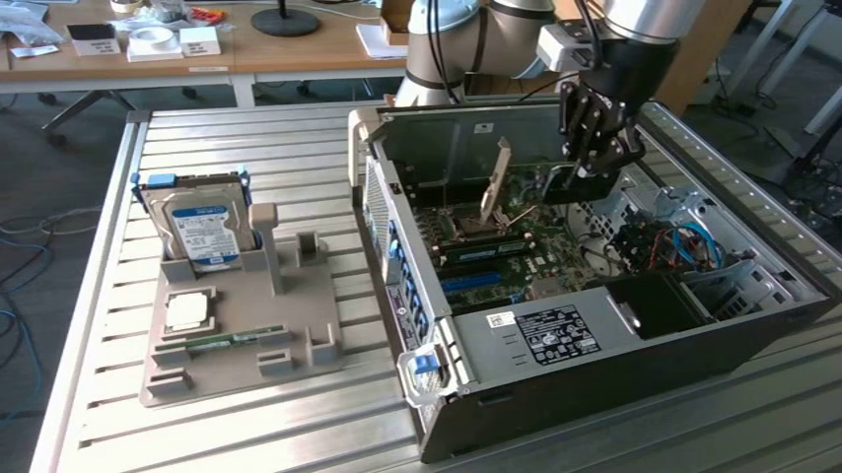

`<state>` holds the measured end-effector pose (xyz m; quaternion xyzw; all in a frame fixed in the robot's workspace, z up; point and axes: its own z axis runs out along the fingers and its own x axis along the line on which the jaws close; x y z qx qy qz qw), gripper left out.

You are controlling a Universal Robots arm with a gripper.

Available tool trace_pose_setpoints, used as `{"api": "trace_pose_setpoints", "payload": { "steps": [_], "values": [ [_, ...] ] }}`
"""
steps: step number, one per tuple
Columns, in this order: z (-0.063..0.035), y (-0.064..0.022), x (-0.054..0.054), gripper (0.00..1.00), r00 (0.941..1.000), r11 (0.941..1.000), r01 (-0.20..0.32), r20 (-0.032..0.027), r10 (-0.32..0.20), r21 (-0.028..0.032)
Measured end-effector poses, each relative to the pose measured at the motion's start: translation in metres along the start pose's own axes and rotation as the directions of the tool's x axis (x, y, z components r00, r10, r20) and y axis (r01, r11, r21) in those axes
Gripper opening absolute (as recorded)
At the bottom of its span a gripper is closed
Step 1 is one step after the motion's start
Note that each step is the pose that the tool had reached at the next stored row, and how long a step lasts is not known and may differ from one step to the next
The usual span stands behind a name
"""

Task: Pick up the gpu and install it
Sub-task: 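Insert the gpu into the slot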

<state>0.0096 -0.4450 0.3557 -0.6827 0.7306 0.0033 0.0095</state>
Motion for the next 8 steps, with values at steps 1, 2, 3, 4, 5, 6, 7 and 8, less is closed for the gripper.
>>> {"api": "trace_pose_setpoints", "payload": {
  "steps": [1, 2, 3, 4, 5, 6, 7, 8],
  "values": [
    [0.0002, 0.0005, 0.0001, 0.27, 1.0, 1.0, 0.0, -0.0001, 0.0, 0.0],
    [0.0006, 0.0011, 0.0001, 0.27, 1.0, 1.0, 0.0, 0.0001, 0.0, 0.0],
    [0.0015, 0.0016, 0.0002, 0.27, 1.0, 1.0, 0.0, 0.0003, 0.0, 0.0],
    [0.0027, 0.0023, 0.0002, 0.27, 1.0, 1.0, 0.0, 0.0002, 0.0, 0.0],
    [0.0039, 0.003, 0.0003, 0.27, 1.0, 1.0, 0.0, 0.0, 0.0, -0.0001],
    [0.0051, 0.0037, 0.0004, 0.27, 1.0, 1.0, 0.0, 0.0, 0.0, 0.0],
    [0.0056, 0.004, 0.0004, 0.27, 1.0, 1.0, 0.0, 0.0, 0.0, 0.0],
    [0.006, 0.0043, 0.0004, 0.27, 1.0, 1.0, 0.0, 0.0, 0.0, 0.0]
  ]
}}
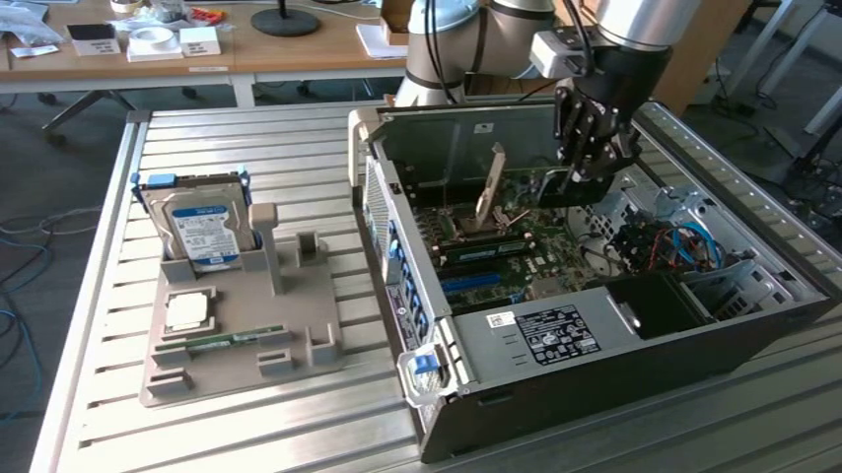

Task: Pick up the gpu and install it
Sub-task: 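Insert the gpu into the slot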

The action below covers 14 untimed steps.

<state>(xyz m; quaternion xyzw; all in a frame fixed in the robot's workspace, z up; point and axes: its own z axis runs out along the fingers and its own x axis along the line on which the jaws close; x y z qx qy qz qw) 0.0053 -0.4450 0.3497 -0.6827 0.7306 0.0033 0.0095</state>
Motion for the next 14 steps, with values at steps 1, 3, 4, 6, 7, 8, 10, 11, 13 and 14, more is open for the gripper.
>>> {"api": "trace_pose_setpoints", "payload": {
  "steps": [1, 3, 4, 6, 7, 8, 10, 11, 13, 14],
  "values": [
    [0.0008, 0.0005, 0.0, 0.27, 1.0, 1.0, 0.0, 0.0001, 0.0, 0.0],
    [0.002, 0.0028, 0.001, 0.27, 1.0, 1.0, 0.0, 0.0001, 0.0, 0.0],
    [0.0028, 0.0046, 0.001, 0.27, 1.0, 1.0, 0.001, 0.0001, -0.001, 0.0],
    [0.0052, 0.0084, 0.001, 0.27, 1.0, 1.0, 0.001, 0.0002, -0.001, 0.0004],
    [0.0067, 0.0101, 0.001, 0.27, 1.0, 1.0, 0.002, 0.0002, -0.002, 0.0008],
    [0.0081, 0.0117, 0.001, 0.27, 1.0, 1.0, 0.004, 0.0002, -0.004, 0.0012],
    [0.0105, 0.014, 0.002, 0.27, 1.0, 1.0, 0.008, 0.0003, -0.008, 0.0015],
    [0.0116, 0.0146, 0.003, 0.27, 0.9999, 0.9999, 0.011, 0.0002, -0.011, 0.0014],
    [0.0151, 0.016, 0.005, 0.27, 0.9999, 0.9999, 0.015, 0.0004, -0.015, 0.0014],
    [0.0165, 0.0168, 0.005, 0.27, 0.9999, 0.9999, 0.017, 0.0004, -0.017, 0.0014]
  ]
}}
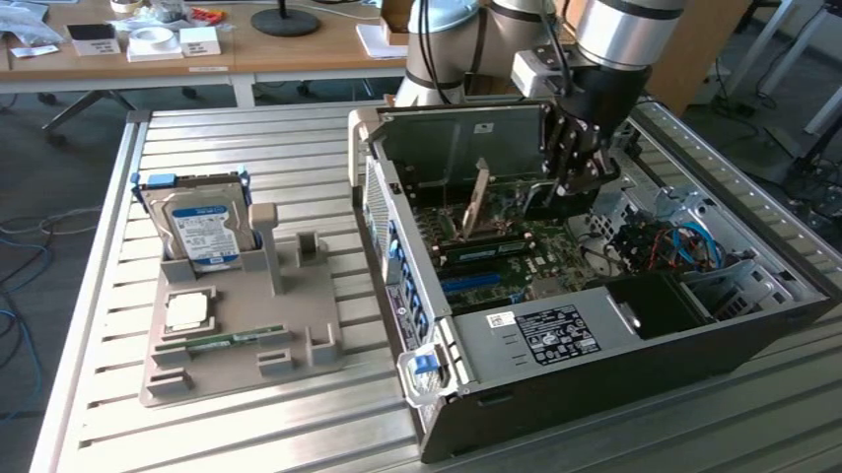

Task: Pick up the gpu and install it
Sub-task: 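Insert the gpu into the slot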

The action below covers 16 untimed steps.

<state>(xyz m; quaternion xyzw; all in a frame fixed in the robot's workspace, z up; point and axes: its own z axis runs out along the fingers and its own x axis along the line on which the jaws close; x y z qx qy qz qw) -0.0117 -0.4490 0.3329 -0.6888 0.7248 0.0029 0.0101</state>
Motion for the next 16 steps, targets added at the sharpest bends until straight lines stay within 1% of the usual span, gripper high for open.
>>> {"api": "trace_pose_setpoints", "payload": {
  "steps": [6, 9, 14, 16],
  "values": [
    [0.0048, 0.0078, 0.0053, 0.27, 0.9999, 0.9999, 0.011, 0.0, -0.011, -0.0003],
    [0.0065, 0.0089, 0.0084, 0.27, 0.9999, 0.9999, 0.017, 0.0002, -0.017, -0.0003],
    [0.0067, 0.009, 0.0085, 0.27, 0.9998, 0.9998, 0.017, 0.0, -0.017, -0.0004],
    [0.0085, 0.0091, 0.0086, 0.27, 0.9998, 0.9998, 0.018, 0.0002, -0.018, -0.0004]
  ]
}}
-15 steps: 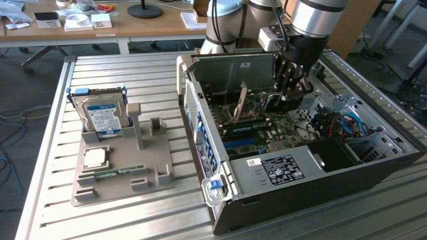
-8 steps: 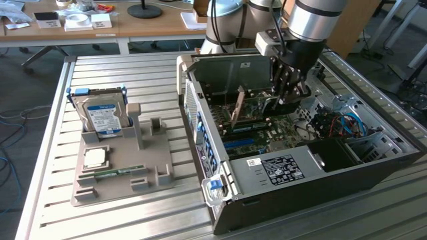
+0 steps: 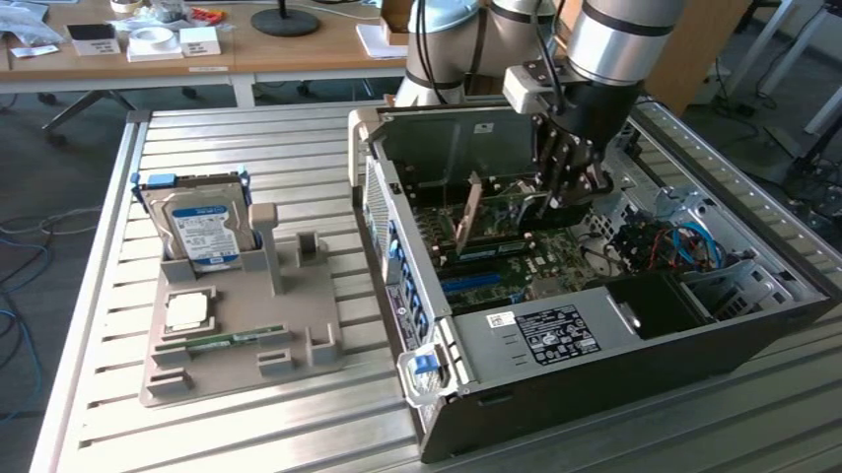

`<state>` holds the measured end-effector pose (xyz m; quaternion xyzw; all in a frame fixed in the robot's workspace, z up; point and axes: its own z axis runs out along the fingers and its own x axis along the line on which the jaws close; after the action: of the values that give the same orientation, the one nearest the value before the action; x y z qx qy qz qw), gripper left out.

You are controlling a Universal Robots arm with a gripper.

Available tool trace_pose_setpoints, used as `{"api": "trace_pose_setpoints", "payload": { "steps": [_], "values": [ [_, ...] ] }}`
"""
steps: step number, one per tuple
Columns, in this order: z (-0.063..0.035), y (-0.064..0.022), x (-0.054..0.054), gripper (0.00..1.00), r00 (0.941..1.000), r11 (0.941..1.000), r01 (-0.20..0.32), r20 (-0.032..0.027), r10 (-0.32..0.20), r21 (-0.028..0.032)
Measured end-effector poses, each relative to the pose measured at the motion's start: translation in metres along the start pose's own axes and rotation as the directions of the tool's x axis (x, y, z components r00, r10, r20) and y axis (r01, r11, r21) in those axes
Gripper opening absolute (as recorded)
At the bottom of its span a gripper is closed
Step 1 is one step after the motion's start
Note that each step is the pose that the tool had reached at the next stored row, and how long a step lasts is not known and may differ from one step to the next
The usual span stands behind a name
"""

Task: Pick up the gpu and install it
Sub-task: 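Insert the gpu into the slot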

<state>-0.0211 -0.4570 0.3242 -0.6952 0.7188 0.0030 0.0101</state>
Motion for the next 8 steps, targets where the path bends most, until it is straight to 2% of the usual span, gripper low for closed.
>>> {"api": "trace_pose_setpoints", "payload": {
  "steps": [8],
  "values": [
    [0.0124, 0.0049, 0.002, 0.27, 1.0, 1.0, 0.004, 0.0, -0.004, -0.0001]
  ]
}}
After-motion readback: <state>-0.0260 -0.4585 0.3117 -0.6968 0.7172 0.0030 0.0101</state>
